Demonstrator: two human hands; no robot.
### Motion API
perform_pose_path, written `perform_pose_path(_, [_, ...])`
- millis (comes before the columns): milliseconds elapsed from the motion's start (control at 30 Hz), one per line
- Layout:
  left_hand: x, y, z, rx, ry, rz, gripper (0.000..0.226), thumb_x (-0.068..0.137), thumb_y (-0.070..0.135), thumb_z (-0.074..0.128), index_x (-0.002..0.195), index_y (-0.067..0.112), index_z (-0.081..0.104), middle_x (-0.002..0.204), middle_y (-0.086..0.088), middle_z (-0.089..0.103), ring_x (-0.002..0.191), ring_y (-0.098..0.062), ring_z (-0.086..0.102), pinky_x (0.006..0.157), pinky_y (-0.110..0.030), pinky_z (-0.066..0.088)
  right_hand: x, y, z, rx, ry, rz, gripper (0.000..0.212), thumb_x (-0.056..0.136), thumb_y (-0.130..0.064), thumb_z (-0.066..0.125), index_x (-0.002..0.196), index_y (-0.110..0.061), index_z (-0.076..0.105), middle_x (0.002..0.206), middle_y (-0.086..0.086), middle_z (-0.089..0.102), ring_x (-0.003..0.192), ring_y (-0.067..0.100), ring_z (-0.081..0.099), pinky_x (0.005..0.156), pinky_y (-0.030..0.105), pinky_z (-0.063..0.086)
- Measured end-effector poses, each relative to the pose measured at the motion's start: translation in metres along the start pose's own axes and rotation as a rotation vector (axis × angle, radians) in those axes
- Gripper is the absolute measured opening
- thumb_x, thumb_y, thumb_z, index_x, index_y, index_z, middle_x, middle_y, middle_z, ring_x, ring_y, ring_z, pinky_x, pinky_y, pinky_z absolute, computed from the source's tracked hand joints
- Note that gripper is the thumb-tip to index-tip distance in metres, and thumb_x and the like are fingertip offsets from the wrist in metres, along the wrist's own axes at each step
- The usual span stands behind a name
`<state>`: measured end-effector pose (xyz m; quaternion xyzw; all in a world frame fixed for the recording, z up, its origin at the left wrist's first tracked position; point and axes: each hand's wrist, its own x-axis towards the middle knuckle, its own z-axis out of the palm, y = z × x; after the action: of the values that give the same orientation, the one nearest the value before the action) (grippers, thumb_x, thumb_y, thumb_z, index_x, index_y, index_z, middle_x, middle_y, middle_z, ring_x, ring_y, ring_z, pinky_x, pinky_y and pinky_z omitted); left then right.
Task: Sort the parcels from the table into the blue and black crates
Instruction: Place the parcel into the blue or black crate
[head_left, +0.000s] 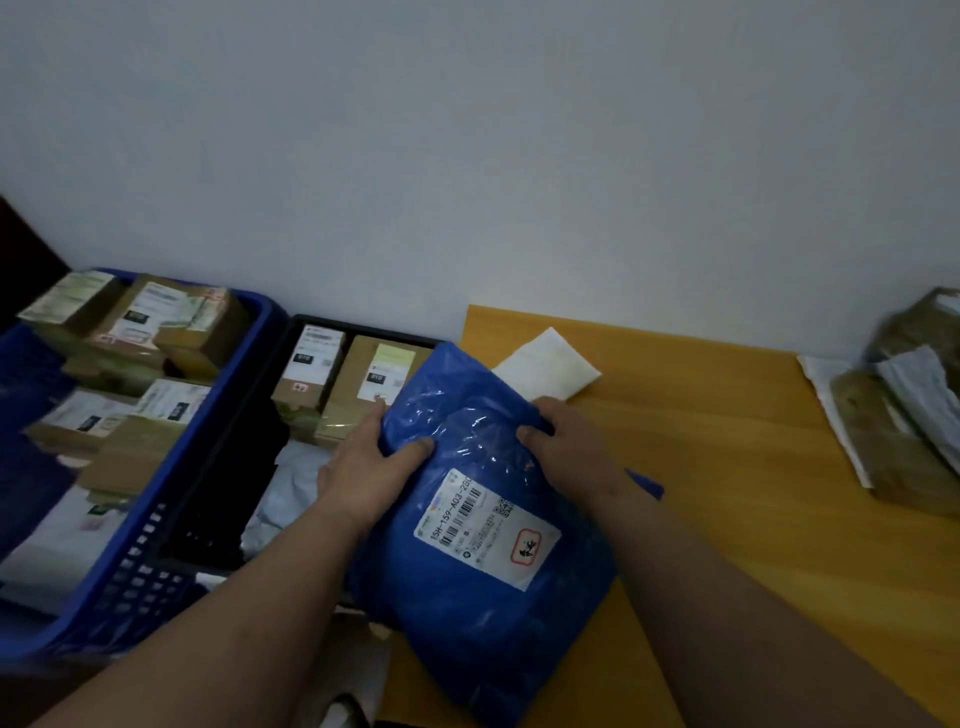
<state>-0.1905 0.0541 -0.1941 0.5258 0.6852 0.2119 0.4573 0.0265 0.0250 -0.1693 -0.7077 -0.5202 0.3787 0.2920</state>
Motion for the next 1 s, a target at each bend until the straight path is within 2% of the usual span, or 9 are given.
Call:
perform_pose_path(67, [0.006,-0.01,-0.032,-0.116,-0.049,-0.043,0.045,0.077,0.043,0.077,0.114,0.029,0.057,0.107,0.003,0.069,0.097,-0.019,0.066,0.094,-0.041,0.051,0.01,-0.024,0.031,-0.077,-0.024,-0.066,0.01,0.095,-0.014,0.056,0.101,-0.011,0.064,0.091,0.006,0.065,0.088,0.024,0.06,0.081,0.038,0.049])
perform_pose_path(200, [0.025,-0.044,-0.089,-0.269,0.003,-0.157,0.006,0.092,0.014,0.065,0.098,0.015,0.067,0.098,-0.009,0.072,0.084,-0.024,0.069,0.077,-0.037,0.056,0.03,-0.054,0.092,-0.224,0.022,-0.128,0.009,0.095,-0.022,0.056,0.102,-0.023,0.063,0.086,-0.008,0.062,0.088,0.017,0.059,0.088,0.041,0.048])
perform_pose_path(267, [0.034,-0.065,-0.112,-0.34,0.065,-0.217,0.007,0.096,0.012,0.06,0.096,0.013,0.067,0.095,-0.009,0.071,0.081,-0.023,0.067,0.067,-0.031,0.053,0.038,-0.059,0.12,-0.283,0.095,-0.102,0.02,0.094,-0.028,0.057,0.113,-0.027,0.063,0.104,-0.006,0.066,0.102,0.017,0.06,0.097,0.043,0.044])
perform_pose_path(333, [0.044,-0.086,-0.132,-0.371,0.127,-0.296,0.01,0.099,0.017,0.055,0.1,0.012,0.064,0.095,-0.007,0.068,0.084,-0.025,0.065,0.07,-0.034,0.052,0.041,-0.056,0.145,-0.361,0.102,-0.01,0.033,0.094,-0.034,0.056,0.127,-0.028,0.058,0.126,-0.003,0.061,0.118,0.02,0.054,0.102,0.039,0.04])
perform_pose_path(467, [0.061,-0.119,-0.161,-0.377,0.19,-0.42,0.016,0.101,0.022,0.05,0.086,0.018,0.056,0.097,-0.008,0.062,0.09,-0.031,0.06,0.085,-0.047,0.052,0.038,-0.031,0.188,-0.441,-0.12,0.296,0.065,0.09,-0.048,0.054,0.148,-0.031,0.031,0.156,0.006,0.031,0.14,0.031,0.032,0.113,0.049,0.031])
perform_pose_path(567, [0.067,-0.132,-0.164,-0.371,0.202,-0.472,0.014,0.102,0.021,0.048,0.095,0.013,0.057,0.094,-0.008,0.06,0.088,-0.031,0.059,0.085,-0.046,0.051,0.034,-0.017,0.213,-0.456,-0.285,0.404,0.083,0.085,-0.053,0.056,0.154,-0.029,0.017,0.157,0.009,0.028,0.139,0.034,0.033,0.112,0.051,0.034])
perform_pose_path(800, [0.078,-0.153,-0.164,-0.304,0.257,-0.585,0.028,0.1,0.01,0.045,0.122,-0.005,0.054,0.081,-0.009,0.053,0.067,-0.022,0.048,0.079,-0.041,0.048,0.038,-0.025,0.238,-0.424,-0.473,0.454,0.08,0.088,-0.051,0.054,0.153,-0.025,0.016,0.15,0.013,0.033,0.135,0.037,0.035,0.112,0.044,0.033])
perform_pose_path(933, [0.077,-0.166,-0.163,-0.303,0.282,-0.64,0.035,0.1,0.005,0.045,0.132,-0.009,0.048,0.127,-0.028,0.056,0.062,-0.017,0.044,0.059,-0.027,0.042,0.042,-0.019,0.246,-0.284,-0.606,0.52,0.093,0.078,-0.059,0.062,0.153,-0.024,0.021,0.152,0.009,0.036,0.133,0.031,0.043,0.111,0.042,0.039])
perform_pose_path(1000, [0.081,-0.167,-0.161,-0.257,0.253,-0.657,0.037,0.1,0.004,0.044,0.134,-0.009,0.047,0.134,-0.029,0.052,0.064,-0.019,0.047,0.057,-0.024,0.041,0.044,-0.017,0.246,-0.266,-0.672,0.514,0.092,0.083,-0.058,0.064,0.155,-0.022,0.019,0.155,0.008,0.03,0.136,0.028,0.04,0.111,0.036,0.037])
